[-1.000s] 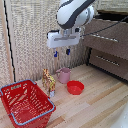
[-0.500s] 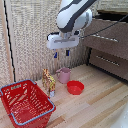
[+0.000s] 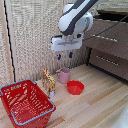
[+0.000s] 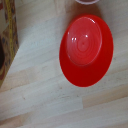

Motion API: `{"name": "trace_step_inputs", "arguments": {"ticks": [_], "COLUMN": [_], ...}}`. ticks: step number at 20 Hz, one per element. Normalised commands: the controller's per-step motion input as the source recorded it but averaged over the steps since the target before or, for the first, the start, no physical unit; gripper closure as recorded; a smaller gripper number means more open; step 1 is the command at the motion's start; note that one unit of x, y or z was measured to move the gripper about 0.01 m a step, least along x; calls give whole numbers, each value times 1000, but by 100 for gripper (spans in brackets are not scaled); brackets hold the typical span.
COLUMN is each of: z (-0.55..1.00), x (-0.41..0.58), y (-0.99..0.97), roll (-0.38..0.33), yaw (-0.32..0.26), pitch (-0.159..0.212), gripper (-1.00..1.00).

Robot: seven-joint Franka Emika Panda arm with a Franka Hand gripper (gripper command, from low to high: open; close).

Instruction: Compassionately, move the pinch receptors towards pink recepticle. Embrace the recepticle delicately and rise accordingly. Progress forward guided by applied tension and move towards the highest section of the storage unit. Place the recepticle delicately and shut the storage unit.

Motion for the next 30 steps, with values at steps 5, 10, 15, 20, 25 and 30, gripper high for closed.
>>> {"name": "trace_step_inputs", "arguments": {"ticks": [5,10,15,20,25,30], "z": [-94,-151,-202,-303,-325,-190], "x": [295,230,134,100,68,0], "y": [-489,-341,-180,-58,0,0], "roll": [2,0,0,-25,-106,-80], "yaw": [-70,-91,-105,-69,-78,-89], "pitch": [83,40,11,2,0,1], "gripper": [-100,-100,-100,-100,-100,-100]}}
